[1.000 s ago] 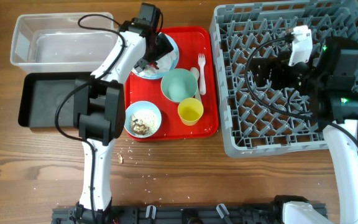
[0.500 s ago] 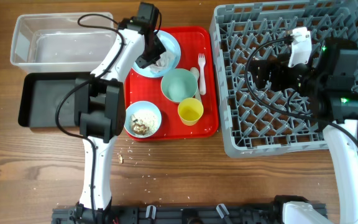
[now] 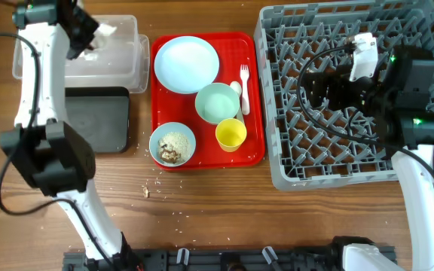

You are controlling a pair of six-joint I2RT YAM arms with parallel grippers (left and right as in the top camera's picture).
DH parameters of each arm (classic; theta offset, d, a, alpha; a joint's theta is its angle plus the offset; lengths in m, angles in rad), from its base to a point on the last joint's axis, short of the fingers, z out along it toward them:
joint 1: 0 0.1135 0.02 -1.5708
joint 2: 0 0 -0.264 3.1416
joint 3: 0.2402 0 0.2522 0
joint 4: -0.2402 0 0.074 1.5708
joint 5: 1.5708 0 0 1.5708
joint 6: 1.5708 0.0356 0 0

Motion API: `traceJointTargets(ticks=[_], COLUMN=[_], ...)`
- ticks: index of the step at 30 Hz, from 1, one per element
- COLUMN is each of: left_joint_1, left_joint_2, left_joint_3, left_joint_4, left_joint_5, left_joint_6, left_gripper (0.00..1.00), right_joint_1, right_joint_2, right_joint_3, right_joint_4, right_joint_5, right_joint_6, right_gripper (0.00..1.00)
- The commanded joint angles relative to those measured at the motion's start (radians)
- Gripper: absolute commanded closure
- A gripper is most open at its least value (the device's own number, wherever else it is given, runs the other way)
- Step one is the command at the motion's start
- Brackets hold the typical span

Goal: Sort waste into correct bins and load items into the dishwasher rack
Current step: 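Drop the wrapper and tissue into the clear plastic bin, then grasp the blue bowl of rice with the left gripper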

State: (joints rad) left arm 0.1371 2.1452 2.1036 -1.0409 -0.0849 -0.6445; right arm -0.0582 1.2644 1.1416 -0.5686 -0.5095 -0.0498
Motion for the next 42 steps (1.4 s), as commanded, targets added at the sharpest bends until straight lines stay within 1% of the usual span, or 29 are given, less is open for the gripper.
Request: traceJointTargets(ticks=[1,2,3,4,5,6,8,11,13,14,16,19,21,22,24,28,29,31,32,33,34,36,39,42], left_joint_1=[0.042,0.045,0.044,0.043,0.043,0.042,0.034,-0.012,-0.076,-0.134,-0.231,-0.402,-0.502,-0.537,-0.598,-0.621,-0.616,-0.612,-0.612,-0.612,-0.612,-0.612,-0.612,-0.612], left_joint_2=[0.120,0.135,0.137,0.136,0.129,0.113,0.067,-0.043,-0.116,-0.143,-0.144,-0.143,-0.143,-0.143,-0.143,-0.143,-0.143,-0.142,-0.142,-0.142,-0.142,-0.142,-0.143,-0.146], left_joint_3=[-0.023,-0.023,-0.023,-0.023,-0.021,-0.018,-0.014,-0.014,-0.014,-0.015,-0.017,-0.076,-0.127,-0.155,-0.248,-0.459,-0.501,-0.583,-0.607,-0.632,-0.666,-0.700,-0.704,-0.701], left_joint_4=[0.055,0.065,0.080,0.087,0.090,0.090,0.080,-0.019,-0.148,-0.251,-0.407,-0.510,-0.523,-0.510,-0.432,-0.255,-0.219,-0.122,-0.087,-0.050,-0.008,0.017,0.018,0.014], left_joint_5=[-0.018,-0.018,-0.018,-0.018,-0.017,0.008,0.090,0.104,0.109,0.126,0.133,0.133,0.128,0.125,0.121,0.087,0.087,0.092,0.095,0.095,0.100,0.104,0.103,0.127], left_joint_6=[0.009,0.009,0.012,0.013,0.013,0.048,0.126,0.144,0.144,0.143,0.143,0.139,0.129,0.112,0.113,0.125,0.146,0.200,0.225,0.227,0.226,0.218,0.218,0.215], left_gripper=[0.64,0.42,0.27,0.21,0.18,0.18,0.20,0.20,0.21,0.26,0.29,0.29,0.29,0.29,0.32,0.43,0.46,0.48,0.51,0.55,0.63,0.76,0.96,0.96], right_joint_1=[-0.005,-0.005,-0.005,-0.005,-0.005,-0.005,-0.005,-0.005,-0.005,-0.005,-0.005,-0.005,-0.005,-0.005,-0.005,-0.005,-0.005,-0.005,-0.005,-0.005,-0.005,-0.005,-0.005,-0.005], right_joint_2=[0.010,0.010,0.010,0.010,0.010,0.010,0.010,0.010,0.010,0.010,0.010,0.010,0.010,0.010,0.010,0.010,0.010,0.010,0.010,0.010,0.010,0.010,0.010,0.010], right_joint_3=[0.026,0.026,0.026,0.026,0.026,0.026,0.026,0.026,0.026,0.026,0.026,0.026,0.026,0.026,0.026,0.026,0.026,0.026,0.026,0.026,0.026,0.026,0.026,0.026], right_joint_4=[0.003,0.003,0.003,0.003,0.003,0.003,0.010,0.018,0.019,0.022,0.026,0.029,0.021,0.017,0.004,-0.018,-0.023,-0.027,-0.027,-0.027,-0.028,-0.028,-0.028,-0.028], right_joint_5=[-0.024,-0.024,-0.024,-0.024,-0.024,-0.024,-0.024,-0.024,-0.024,-0.024,-0.024,-0.024,-0.024,-0.024,-0.023,-0.023,-0.023,-0.024,-0.024,-0.024,-0.024,-0.023,-0.024,-0.024], right_joint_6=[0.008,0.008,0.008,0.008,0.008,0.016,0.062,0.061,0.061,0.061,0.062,0.061,0.080,0.080,0.079,0.077,0.077,0.077,0.077,0.077,0.078,0.078,0.078,0.079], right_gripper=[0.00,0.00,0.00,0.00,0.00,0.00,0.00,0.00,0.00,0.00,0.00,0.00,0.00,0.00,0.00,0.00,0.00,0.00,0.00,0.00,0.00,0.00,0.00,0.00])
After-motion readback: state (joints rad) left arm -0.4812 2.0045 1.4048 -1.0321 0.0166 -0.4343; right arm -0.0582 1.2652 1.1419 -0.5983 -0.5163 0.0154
